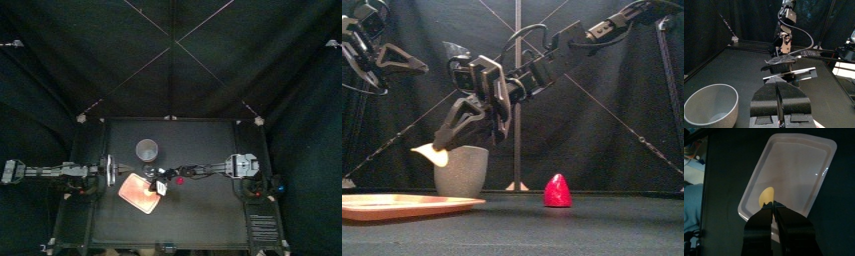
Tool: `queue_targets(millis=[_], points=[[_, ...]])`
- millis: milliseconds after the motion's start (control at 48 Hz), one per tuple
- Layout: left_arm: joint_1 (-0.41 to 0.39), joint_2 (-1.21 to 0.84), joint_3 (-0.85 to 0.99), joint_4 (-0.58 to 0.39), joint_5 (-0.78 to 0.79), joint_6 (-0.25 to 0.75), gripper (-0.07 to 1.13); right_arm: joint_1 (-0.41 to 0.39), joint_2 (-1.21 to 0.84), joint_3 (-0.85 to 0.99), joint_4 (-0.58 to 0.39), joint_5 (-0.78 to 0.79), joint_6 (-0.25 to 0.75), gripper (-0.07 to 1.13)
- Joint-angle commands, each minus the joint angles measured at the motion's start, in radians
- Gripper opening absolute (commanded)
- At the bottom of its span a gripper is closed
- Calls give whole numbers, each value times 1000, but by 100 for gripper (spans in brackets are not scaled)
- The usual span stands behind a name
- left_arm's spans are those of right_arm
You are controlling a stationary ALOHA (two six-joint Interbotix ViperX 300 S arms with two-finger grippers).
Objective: Pick the chip then place it on the pink plate
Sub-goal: Drop chip on the pink plate and return to neutral
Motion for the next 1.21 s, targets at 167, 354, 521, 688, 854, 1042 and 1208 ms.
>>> queue_targets(millis=[167,354,521,688,854,1042,1208], points=[[3,5,-11,3,-3,2,4,2,38,-89,34,-14,-2,54],[2,5,-8,0,3,2,4,-3,35,-78,40,-38,-3,74],[2,3,-2,-2,3,-2,4,-6,-26,-17,35,-86,-6,76],[2,3,0,-2,3,-3,4,-32,-153,123,15,-175,-14,76],[2,3,2,-2,3,0,4,-55,-336,291,-17,-265,-15,76],[2,0,0,0,3,0,4,-44,-520,454,-40,-411,-14,76],[2,0,2,2,3,0,4,44,-660,589,-43,-575,-11,76]])
